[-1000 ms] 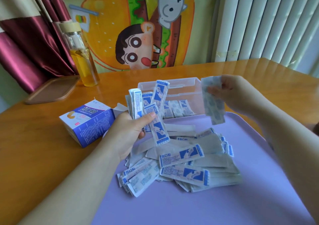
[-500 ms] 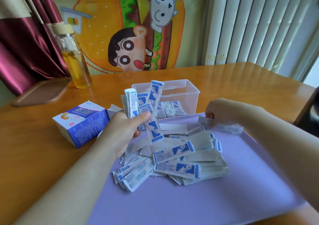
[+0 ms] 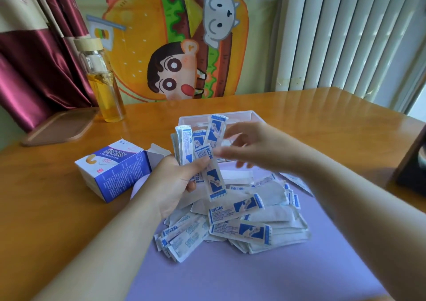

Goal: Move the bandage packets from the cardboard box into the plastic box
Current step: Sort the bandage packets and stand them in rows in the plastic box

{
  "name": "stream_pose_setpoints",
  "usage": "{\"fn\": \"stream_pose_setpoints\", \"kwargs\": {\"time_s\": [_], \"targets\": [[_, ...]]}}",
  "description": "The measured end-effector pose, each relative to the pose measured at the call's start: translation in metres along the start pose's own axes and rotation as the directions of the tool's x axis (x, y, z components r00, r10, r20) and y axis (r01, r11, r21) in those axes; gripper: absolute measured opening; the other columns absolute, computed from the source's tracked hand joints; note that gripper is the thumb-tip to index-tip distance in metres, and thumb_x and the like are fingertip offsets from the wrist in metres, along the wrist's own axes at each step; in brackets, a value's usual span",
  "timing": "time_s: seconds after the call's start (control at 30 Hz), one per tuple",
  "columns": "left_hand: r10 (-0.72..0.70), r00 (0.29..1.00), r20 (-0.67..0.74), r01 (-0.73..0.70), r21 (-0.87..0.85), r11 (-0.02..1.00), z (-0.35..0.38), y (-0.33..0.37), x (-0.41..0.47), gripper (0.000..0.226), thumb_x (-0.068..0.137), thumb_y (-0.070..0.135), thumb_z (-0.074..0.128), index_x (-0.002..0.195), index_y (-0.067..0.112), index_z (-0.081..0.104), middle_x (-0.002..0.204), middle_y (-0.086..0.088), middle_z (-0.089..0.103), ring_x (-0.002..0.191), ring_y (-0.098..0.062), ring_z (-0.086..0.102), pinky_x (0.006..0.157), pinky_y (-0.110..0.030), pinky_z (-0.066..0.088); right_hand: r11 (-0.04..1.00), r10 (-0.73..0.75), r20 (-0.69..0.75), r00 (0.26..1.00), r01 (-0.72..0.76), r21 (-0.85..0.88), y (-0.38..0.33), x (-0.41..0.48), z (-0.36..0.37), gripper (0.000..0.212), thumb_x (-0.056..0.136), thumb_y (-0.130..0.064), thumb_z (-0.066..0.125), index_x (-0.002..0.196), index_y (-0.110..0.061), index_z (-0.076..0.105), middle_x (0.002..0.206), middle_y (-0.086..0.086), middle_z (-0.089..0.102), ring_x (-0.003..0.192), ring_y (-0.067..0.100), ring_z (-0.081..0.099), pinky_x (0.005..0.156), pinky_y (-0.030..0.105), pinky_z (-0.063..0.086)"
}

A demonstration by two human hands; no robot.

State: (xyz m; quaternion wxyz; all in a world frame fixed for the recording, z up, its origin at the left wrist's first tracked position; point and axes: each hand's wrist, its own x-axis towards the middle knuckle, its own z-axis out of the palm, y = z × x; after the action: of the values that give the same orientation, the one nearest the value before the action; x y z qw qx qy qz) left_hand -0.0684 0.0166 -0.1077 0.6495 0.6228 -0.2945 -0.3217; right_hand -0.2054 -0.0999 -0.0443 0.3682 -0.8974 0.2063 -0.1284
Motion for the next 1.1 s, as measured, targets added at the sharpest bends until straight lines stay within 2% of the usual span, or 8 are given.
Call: {"fn": "stream_pose_setpoints", "kwargs": {"time_s": [0.17, 0.33, 0.47, 0.57, 0.67, 0.87, 1.0, 1.1], "targets": [[-0.077, 0.996, 0.045, 0.080, -0.080, 0.994, 0.001, 0.005, -0.001, 0.017, 0.085, 0.010, 0.064, 0.101, 0.015, 0.065, 0.084, 0.000, 0.073, 0.074, -0.013, 0.065, 0.041, -0.012, 0.034, 0.985, -0.031, -0.102, 0.994, 0.048, 0.166, 0.004, 0.020, 0.026, 0.017, 0.084, -0.020, 0.068, 0.099, -0.019, 0.061, 0.078, -0.001, 0.069, 0.059, 0.006, 0.061, 0.060, 0.021, 0.053], [-0.059, 0.998, 0.010, 0.059, -0.017, 0.998, -0.002, 0.000, 0.002, 0.018, 0.086, 0.015, 0.065, 0.104, 0.016, 0.064, 0.089, -0.002, 0.074, 0.080, -0.017, 0.067, 0.043, -0.014, 0.039, 0.964, 0.005, -0.156, 0.988, 0.037, 0.264, 0.020, 0.026, 0.037, 0.013, 0.088, -0.015, 0.064, 0.100, -0.012, 0.065, 0.071, -0.002, 0.069, 0.052, 0.000, 0.057, 0.056, 0.015, 0.049], [-0.025, 0.998, -0.056, 0.034, 0.157, 0.987, -0.005, -0.009, 0.008, 0.037, 0.076, 0.038, 0.075, 0.108, 0.021, 0.065, 0.089, 0.001, 0.075, 0.089, -0.028, 0.069, 0.056, -0.023, 0.043, 0.954, 0.002, -0.163, 0.987, 0.047, 0.295, 0.025, 0.026, 0.049, 0.020, 0.090, -0.019, 0.061, 0.109, -0.015, 0.059, 0.075, -0.003, 0.068, 0.054, -0.001, 0.057, 0.058, 0.017, 0.048], [-0.003, 0.999, -0.049, 0.014, 0.234, 0.972, -0.007, -0.009, 0.009, 0.049, 0.061, 0.054, 0.074, 0.102, 0.027, 0.068, 0.089, 0.004, 0.075, 0.094, -0.031, 0.067, 0.065, -0.032, 0.044, 0.913, 0.028, -0.332, 0.943, 0.111, 0.394, 0.025, 0.023, 0.047, 0.035, 0.090, -0.025, 0.060, 0.120, -0.028, 0.042, 0.072, -0.007, 0.065, 0.056, -0.003, 0.058, 0.056, 0.014, 0.045], [-0.006, 1.000, 0.001, 0.005, 0.262, 0.965, -0.006, -0.007, 0.006, 0.036, 0.073, 0.043, 0.074, 0.103, 0.024, 0.068, 0.092, 0.004, 0.074, 0.092, -0.029, 0.067, 0.062, -0.031, 0.043, 0.911, 0.035, -0.484, 0.874, 0.170, 0.375, 0.027, 0.022, 0.037, 0.023, 0.091, -0.018, 0.059, 0.113, -0.020, 0.056, 0.067, -0.009, 0.064, 0.053, -0.003, 0.056, 0.057, 0.015, 0.044], [-0.008, 1.000, 0.015, 0.004, 0.266, 0.964, -0.003, -0.004, 0.000, 0.015, 0.082, 0.031, 0.068, 0.095, 0.023, 0.069, 0.087, 0.002, 0.075, 0.075, -0.016, 0.064, 0.055, -0.025, 0.042, 0.944, -0.030, -0.394, 0.919, 0.155, 0.290, 0.030, 0.020, 0.039, 0.015, 0.089, -0.017, 0.061, 0.101, -0.025, 0.067, 0.074, -0.006, 0.070, 0.066, 0.003, 0.060, 0.064, 0.017, 0.050], [-0.002, 1.000, 0.004, 0.001, 0.199, 0.980, 0.001, -0.002, -0.001, 0.015, 0.083, 0.031, 0.066, 0.096, 0.023, 0.069, 0.088, 0.004, 0.075, 0.080, -0.019, 0.061, 0.056, -0.024, 0.040, 0.959, -0.035, -0.330, 0.943, 0.124, 0.255, 0.025, 0.016, 0.043, 0.023, 0.094, -0.019, 0.055, 0.114, -0.022, 0.066, 0.086, -0.010, 0.068, 0.069, -0.003, 0.059, 0.061, 0.008, 0.045], [0.005, 1.000, 0.001, -0.005, 0.105, 0.994, 0.002, 0.001, -0.004, 0.025, 0.072, 0.040, 0.070, 0.093, 0.026, 0.070, 0.087, 0.003, 0.075, 0.081, -0.017, 0.058, 0.055, -0.021, 0.041, 0.945, -0.088, -0.279, 0.956, 0.168, 0.280, 0.020, 0.009, 0.045, 0.030, 0.094, -0.030, 0.053, 0.123, -0.034, 0.055, 0.096, -0.017, 0.065, 0.071, 0.003, 0.061, 0.061, 0.016, 0.048]]}}
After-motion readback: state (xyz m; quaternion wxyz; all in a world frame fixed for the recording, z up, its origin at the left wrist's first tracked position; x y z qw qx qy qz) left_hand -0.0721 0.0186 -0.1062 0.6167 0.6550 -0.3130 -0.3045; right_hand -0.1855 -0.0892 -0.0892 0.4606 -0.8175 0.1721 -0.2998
